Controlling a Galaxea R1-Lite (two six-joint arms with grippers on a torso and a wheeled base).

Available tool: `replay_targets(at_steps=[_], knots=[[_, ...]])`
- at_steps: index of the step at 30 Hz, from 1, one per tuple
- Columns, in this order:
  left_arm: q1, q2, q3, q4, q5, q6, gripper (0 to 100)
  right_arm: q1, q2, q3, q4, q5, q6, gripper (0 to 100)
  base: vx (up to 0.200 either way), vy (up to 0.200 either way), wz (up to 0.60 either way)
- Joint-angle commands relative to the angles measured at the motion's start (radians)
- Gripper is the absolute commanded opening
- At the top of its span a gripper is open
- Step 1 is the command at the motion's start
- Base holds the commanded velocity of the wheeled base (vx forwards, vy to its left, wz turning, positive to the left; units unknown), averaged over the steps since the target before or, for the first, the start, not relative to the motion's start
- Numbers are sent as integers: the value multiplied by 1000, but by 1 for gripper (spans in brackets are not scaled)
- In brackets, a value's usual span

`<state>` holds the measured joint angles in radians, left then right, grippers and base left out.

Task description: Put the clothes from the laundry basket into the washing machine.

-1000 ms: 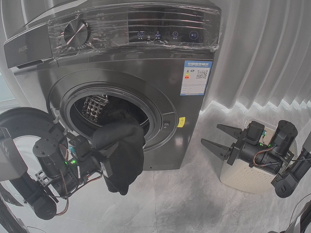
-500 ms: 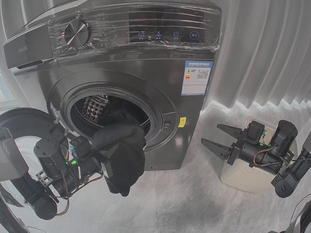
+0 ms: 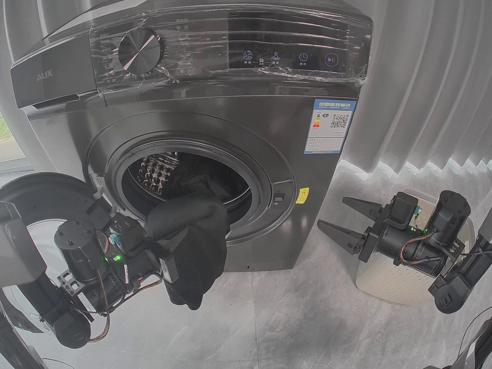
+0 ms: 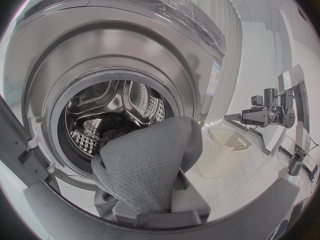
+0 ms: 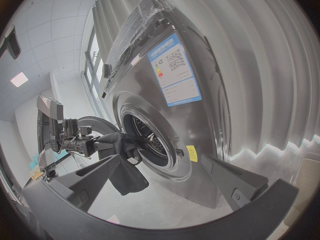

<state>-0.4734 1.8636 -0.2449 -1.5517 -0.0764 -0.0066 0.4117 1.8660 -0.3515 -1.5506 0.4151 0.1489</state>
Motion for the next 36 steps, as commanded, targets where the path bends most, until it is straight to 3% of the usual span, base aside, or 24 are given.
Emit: replay_targets(at_steps=[1,19,28,36], knots=[[-1,3,3,-1,0,-1,0,-1,1,0,0,1,0,100,0,200,0],[1,12,6,-1,0,-1,0,1,2,2,0,1,0,100,0,22,0],[1,11,6,-1,0,-1,0,-1,2,2,0,1,0,100,0,200,0],[4,11,6,-1,-2,-1,0,1,2,3,0,1,0,100,0,0,0]])
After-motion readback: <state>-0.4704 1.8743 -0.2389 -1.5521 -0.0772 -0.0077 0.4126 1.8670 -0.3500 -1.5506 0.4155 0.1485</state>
